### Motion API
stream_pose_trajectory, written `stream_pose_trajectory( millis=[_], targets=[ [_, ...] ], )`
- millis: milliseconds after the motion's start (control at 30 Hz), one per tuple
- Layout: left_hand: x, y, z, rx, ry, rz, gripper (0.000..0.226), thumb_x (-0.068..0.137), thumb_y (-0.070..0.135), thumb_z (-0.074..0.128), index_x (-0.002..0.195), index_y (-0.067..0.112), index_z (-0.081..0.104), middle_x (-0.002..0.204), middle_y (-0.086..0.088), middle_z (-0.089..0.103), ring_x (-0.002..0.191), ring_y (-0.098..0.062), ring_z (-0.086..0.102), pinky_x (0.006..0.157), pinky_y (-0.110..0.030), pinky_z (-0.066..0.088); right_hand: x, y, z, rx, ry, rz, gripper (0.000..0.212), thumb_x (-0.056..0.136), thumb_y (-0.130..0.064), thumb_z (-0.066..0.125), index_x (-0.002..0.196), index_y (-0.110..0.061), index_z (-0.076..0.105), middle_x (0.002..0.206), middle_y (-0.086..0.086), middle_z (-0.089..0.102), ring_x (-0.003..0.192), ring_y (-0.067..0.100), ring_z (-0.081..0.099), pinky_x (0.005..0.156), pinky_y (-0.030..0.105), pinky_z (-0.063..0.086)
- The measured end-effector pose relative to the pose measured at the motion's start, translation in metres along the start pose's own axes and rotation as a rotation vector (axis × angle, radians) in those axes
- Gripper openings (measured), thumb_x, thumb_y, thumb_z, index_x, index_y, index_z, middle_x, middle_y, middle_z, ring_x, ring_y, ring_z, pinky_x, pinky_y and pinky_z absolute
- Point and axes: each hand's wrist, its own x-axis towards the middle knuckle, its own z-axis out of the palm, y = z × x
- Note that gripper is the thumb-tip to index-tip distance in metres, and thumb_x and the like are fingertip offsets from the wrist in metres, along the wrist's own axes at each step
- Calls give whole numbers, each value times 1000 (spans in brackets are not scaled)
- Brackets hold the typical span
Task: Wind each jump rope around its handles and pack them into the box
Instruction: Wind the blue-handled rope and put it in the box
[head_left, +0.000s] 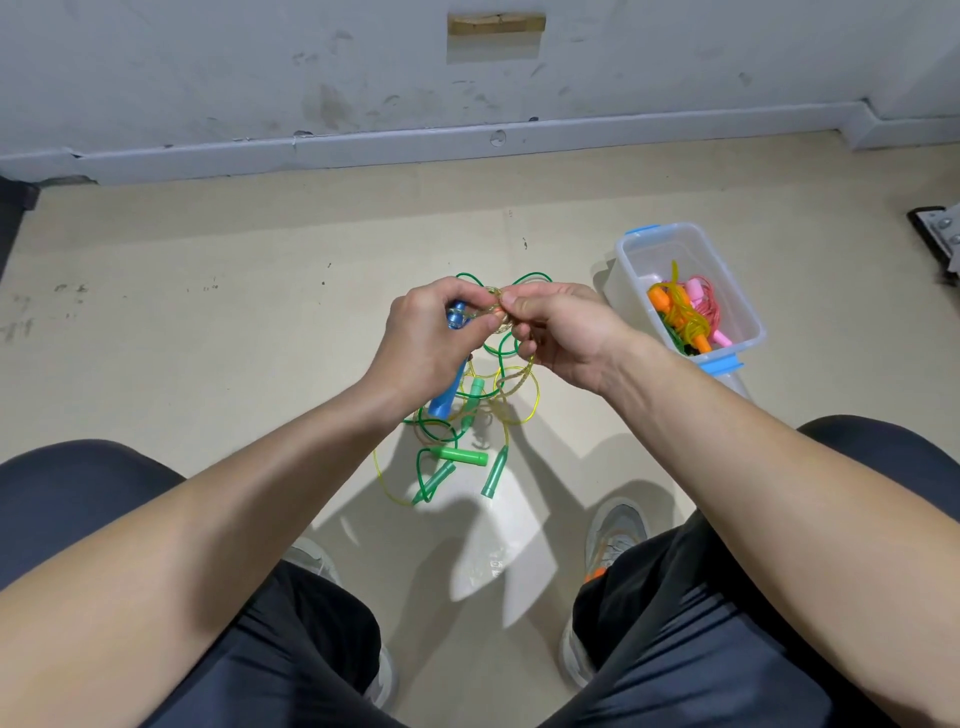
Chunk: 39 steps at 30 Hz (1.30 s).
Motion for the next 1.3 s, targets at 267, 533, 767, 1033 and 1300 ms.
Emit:
stream_pose_trajectory(
  millis=[267, 533, 767, 1033, 1300],
  targets=[
    [2, -7, 2, 194, -56, 7, 9, 95, 26, 68, 92, 28, 60, 85, 6, 67, 81, -23, 69, 76, -46, 58, 0, 1, 4, -143, 52, -19, 13, 92, -3, 66, 84, -12, 71, 61, -2, 62, 50, 7, 47, 47, 20, 38],
    [-4, 1, 0, -71, -199, -43, 13, 105, 11, 48, 96, 18, 54, 81, 2, 58, 70, -11, 60, 73, -37, 59, 2, 3, 0, -195, 22, 54, 12, 98, -3, 57, 90, -6, 65, 75, 10, 68, 59, 13, 65, 60, 24, 55],
    [5, -4, 2, -312, -138, -261, 18, 109, 20, 40, 96, 20, 52, 96, -8, 59, 71, -13, 61, 72, -35, 58, 4, 14, 8, -508, 9, -397, 26, 96, 2, 48, 93, -21, 61, 76, 7, 58, 57, 15, 60, 57, 29, 48],
    [0, -3, 2, -94, -77, -145, 9, 109, 22, 39, 105, 18, 46, 97, -2, 56, 75, -16, 62, 75, -33, 60, -2, 5, 6, -307, -200, -213, 15, 96, 0, 53, 87, -9, 61, 66, 0, 62, 54, 15, 52, 55, 24, 44],
    [4, -11, -7, 455, -291, 126, 4, 103, 23, 48, 105, 19, 48, 90, 3, 61, 83, -19, 55, 65, -28, 37, 0, 9, -6, -371, -255, -128, 8, 93, -2, 66, 89, -9, 67, 63, -2, 61, 55, 11, 53, 54, 22, 42]
  ],
)
